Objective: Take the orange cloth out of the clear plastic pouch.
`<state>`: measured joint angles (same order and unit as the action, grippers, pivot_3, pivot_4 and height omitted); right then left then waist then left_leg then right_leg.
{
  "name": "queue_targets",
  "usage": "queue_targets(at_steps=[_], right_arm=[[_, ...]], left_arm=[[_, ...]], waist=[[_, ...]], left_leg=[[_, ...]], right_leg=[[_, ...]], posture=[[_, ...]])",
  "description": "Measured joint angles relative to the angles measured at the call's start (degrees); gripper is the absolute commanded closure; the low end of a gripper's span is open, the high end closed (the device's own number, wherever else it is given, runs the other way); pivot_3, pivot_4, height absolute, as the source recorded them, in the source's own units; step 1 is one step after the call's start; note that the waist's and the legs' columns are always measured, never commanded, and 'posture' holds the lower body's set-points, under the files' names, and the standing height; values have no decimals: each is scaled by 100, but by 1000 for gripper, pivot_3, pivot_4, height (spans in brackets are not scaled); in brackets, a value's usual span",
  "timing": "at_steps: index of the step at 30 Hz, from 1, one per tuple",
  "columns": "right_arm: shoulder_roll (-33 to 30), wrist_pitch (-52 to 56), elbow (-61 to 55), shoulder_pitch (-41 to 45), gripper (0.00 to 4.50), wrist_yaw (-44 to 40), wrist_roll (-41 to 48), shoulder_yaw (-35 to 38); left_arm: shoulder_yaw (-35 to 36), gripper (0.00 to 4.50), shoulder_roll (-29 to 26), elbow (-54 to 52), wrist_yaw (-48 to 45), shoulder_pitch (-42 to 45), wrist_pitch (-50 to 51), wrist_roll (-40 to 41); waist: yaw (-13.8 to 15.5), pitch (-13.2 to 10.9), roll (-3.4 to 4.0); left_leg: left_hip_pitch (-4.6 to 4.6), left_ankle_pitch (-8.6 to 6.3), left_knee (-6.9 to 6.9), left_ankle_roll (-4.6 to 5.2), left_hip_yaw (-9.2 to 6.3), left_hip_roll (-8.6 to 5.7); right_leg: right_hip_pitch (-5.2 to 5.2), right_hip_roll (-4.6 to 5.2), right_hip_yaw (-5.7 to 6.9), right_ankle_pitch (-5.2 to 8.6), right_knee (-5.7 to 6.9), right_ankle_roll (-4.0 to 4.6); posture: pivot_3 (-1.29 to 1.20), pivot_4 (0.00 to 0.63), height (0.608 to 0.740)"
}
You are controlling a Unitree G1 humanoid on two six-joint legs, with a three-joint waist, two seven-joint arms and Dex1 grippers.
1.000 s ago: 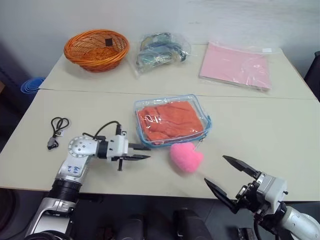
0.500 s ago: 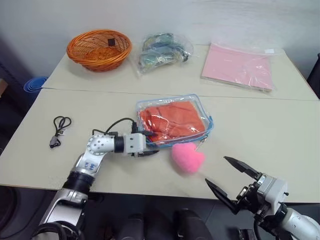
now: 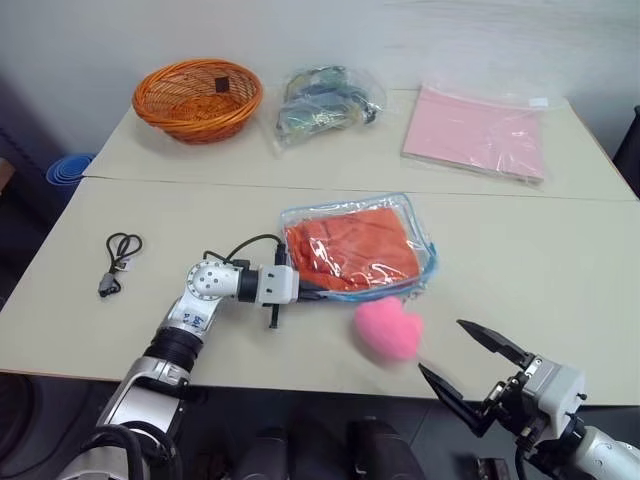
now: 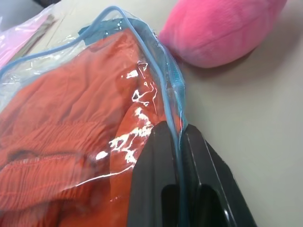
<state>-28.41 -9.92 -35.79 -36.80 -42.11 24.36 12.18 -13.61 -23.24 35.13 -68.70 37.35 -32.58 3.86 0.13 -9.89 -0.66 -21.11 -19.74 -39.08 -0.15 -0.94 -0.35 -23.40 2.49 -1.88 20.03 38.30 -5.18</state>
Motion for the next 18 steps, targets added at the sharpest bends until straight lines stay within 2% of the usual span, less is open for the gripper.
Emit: queue_targets(at_steps=[13,18], right_arm=[[5,-140,0,-223,0,-168,12,181],[-15,-145,7,-362,0,-353,103,308]], left_arm=[[3,4474,90,1298,-492,755,-783,13],[159,4474,80,1515,-1527,882,-733,505]], waist=[[3,0,0],[-8,0,0]], left_leg=[[0,-2,-2,6,1,-2],[0,-3,-2,6,1,-1]], right_leg=[[0,-3,0,0,0,0],[0,-5,1,0,1,0]], posture=[[0,150,740],[0,150,740]])
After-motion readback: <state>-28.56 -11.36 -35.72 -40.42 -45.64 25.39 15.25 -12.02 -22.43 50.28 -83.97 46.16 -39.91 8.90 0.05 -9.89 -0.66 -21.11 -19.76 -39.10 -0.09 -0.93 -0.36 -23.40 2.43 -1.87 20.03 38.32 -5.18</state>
